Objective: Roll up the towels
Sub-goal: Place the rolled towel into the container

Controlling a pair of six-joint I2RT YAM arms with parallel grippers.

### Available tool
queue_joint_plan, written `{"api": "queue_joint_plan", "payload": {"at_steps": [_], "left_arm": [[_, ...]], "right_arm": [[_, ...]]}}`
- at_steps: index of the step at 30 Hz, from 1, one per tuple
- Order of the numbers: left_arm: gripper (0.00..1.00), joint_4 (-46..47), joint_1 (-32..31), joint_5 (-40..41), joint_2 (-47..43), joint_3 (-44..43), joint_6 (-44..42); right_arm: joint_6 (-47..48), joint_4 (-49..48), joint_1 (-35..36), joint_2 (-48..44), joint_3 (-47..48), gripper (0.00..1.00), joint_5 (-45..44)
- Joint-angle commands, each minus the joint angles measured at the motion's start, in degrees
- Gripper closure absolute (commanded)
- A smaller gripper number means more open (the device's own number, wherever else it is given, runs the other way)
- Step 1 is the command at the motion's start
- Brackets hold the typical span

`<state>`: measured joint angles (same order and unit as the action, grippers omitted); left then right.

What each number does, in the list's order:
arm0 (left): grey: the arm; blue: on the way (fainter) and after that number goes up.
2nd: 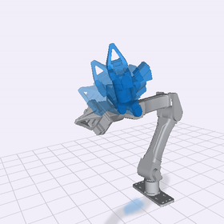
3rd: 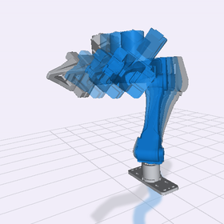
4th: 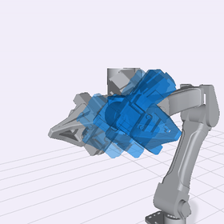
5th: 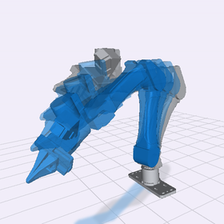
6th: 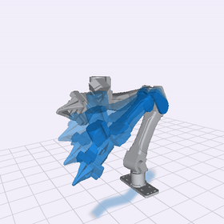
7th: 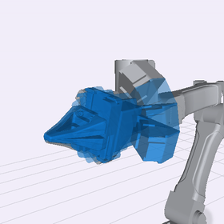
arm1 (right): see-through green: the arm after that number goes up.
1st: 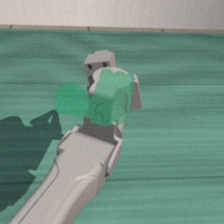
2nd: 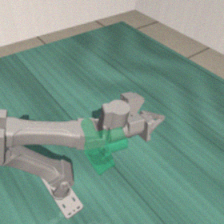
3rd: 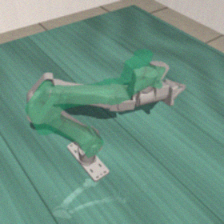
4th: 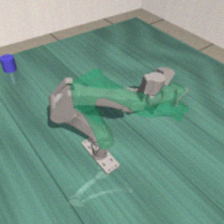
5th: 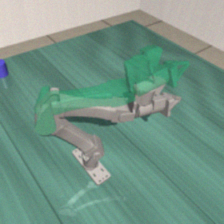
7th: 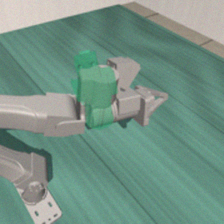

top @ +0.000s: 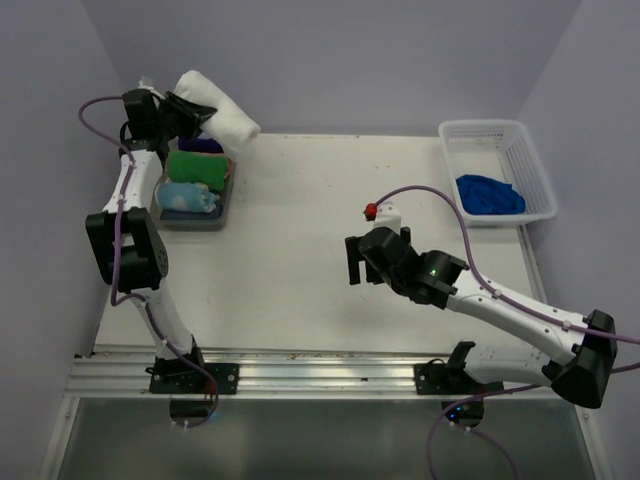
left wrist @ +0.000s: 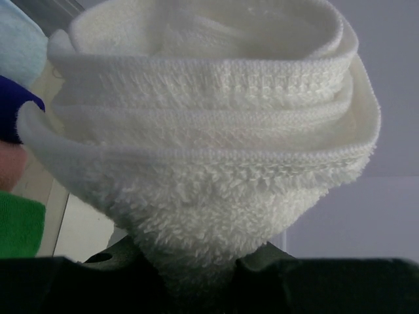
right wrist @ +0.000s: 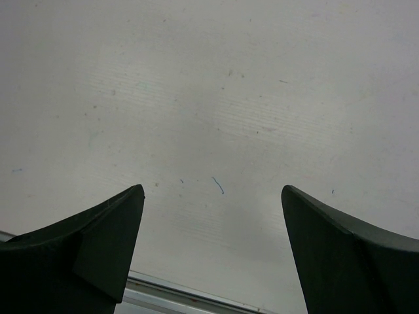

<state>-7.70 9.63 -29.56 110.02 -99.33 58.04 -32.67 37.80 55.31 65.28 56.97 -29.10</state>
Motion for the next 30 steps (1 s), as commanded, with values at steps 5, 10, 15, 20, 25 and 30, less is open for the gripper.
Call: {"api": "queue_joint_plan", "payload": {"at_steps": [5, 10, 15, 20, 25, 30], "left_arm": [[0.95, 22.2, 3.1, 4.0, 9.8, -4.5, 9.5], [0.94, 21.6, 4.2, 6.5, 15.1, -8.1, 10.0], [0.93, 20.6, 5.7, 8.3, 16.9, -6.1, 10.9], [0.92, 19.3, 7.1, 9.4, 18.6, -5.3, 10.6], [0.92, 21.0, 7.5, 7.9, 21.6, -7.6, 12.6], [0.91, 28.9, 7.5, 6.3, 24.5, -8.7, 20.1]], "right_arm": [[-2.8, -2.6, 0.0, 0.6, -0.5, 0.11, 2.1], [-3.5, -2.7, 0.0, 1.6, -1.0, 0.11, 2.5], [-3.8, -3.4, 0.0, 3.0, -0.9, 0.11, 3.1], [-3.5, -3.7, 0.0, 4.6, -0.1, 0.11, 3.6], [-3.2, -3.7, 0.0, 5.7, 0.6, 0.11, 3.8], [-3.5, -3.6, 0.0, 7.0, 1.5, 0.11, 4.0]]}}
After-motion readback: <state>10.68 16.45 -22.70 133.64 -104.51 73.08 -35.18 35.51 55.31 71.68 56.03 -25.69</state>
